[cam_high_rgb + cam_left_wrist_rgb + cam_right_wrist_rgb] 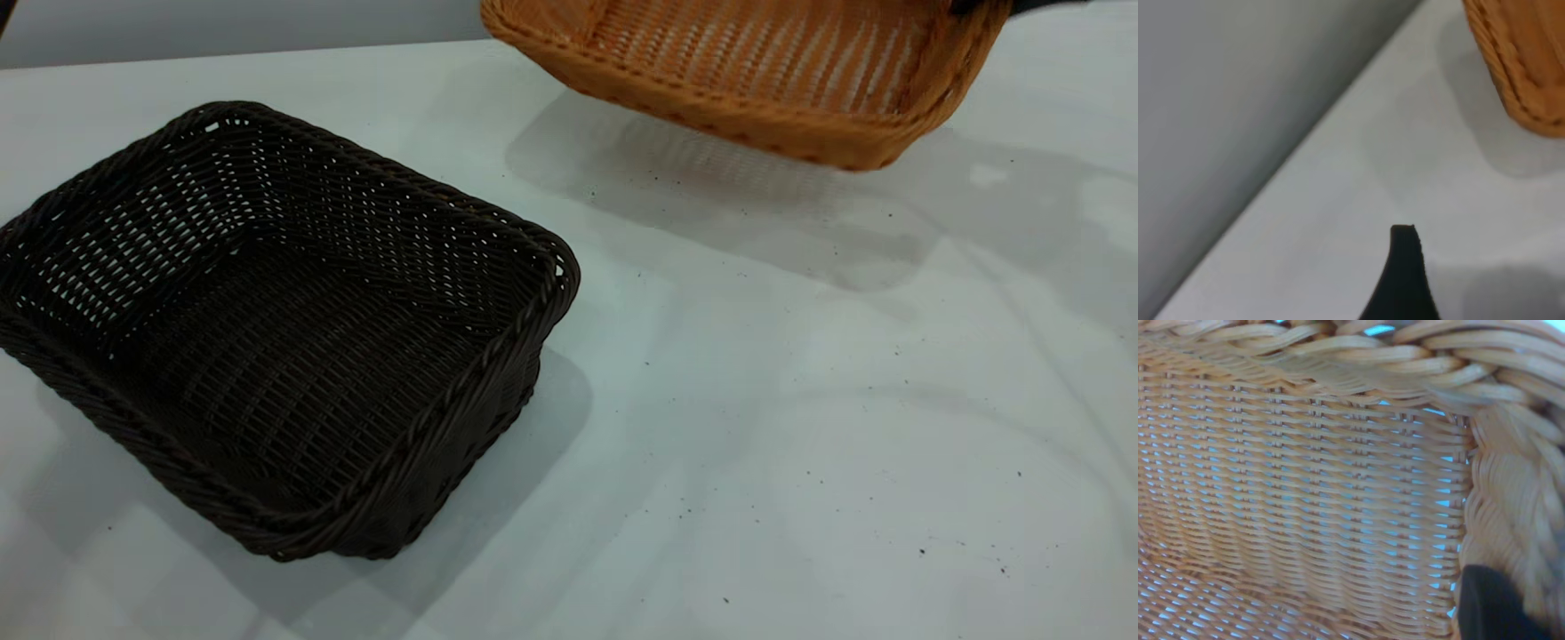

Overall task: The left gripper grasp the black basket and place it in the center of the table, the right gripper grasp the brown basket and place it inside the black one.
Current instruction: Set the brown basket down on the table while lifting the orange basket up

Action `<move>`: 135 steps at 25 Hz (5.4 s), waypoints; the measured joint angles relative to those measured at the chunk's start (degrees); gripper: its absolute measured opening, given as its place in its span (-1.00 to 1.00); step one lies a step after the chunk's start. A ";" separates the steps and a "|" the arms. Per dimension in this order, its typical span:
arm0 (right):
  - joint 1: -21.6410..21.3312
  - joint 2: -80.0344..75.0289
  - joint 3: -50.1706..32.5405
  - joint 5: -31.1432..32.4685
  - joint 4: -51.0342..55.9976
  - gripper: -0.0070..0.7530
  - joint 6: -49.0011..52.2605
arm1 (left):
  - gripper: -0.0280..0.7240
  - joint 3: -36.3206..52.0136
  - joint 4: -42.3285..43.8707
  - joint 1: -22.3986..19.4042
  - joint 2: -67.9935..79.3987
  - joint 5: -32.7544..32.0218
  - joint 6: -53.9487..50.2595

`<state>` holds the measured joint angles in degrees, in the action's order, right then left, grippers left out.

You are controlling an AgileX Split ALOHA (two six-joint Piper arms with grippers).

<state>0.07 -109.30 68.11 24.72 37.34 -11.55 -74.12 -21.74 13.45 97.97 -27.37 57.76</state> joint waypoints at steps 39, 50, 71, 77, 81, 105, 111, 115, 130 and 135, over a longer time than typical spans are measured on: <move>-4.63 -0.05 41.40 41.51 -31.67 -0.70 12.03 | 0.46 0.00 32.82 10.71 15.62 -10.46 9.88; -4.63 -0.05 41.36 41.46 -31.27 -0.70 12.03 | 0.31 0.00 32.58 11.31 16.56 -11.03 10.01; -4.63 -0.10 41.36 41.71 -30.57 -0.70 11.55 | -0.37 -0.05 28.91 11.88 19.43 -12.90 14.75; -4.63 -0.10 41.36 41.75 -30.40 -0.70 11.55 | -0.45 -0.05 22.92 11.88 19.37 -13.58 14.04; -4.63 -0.10 41.36 41.75 -30.40 -0.70 11.55 | -0.46 -0.05 16.22 11.88 19.37 -14.50 12.26; -4.63 -0.10 41.36 42.73 -30.19 -0.70 11.55 | -0.54 0.00 7.82 11.89 19.42 -14.33 15.87; -4.63 -0.10 41.36 42.73 -30.19 -0.70 11.55 | -0.48 0.00 8.09 11.89 19.42 -13.96 16.03; -4.63 -0.10 41.36 42.73 -30.19 -0.70 11.55 | -0.29 0.00 8.38 11.89 19.42 -11.72 16.17; -4.63 -0.10 41.36 42.73 -30.19 -0.70 11.55 | 0.12 0.00 4.07 11.89 16.54 -9.69 16.05; -4.63 -0.10 41.36 42.73 -30.19 -0.70 11.55 | 0.12 0.00 4.26 11.89 13.44 -10.60 16.05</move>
<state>-4.56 -109.40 109.47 67.45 7.15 0.00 -74.12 -17.48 25.34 111.41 -37.97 73.81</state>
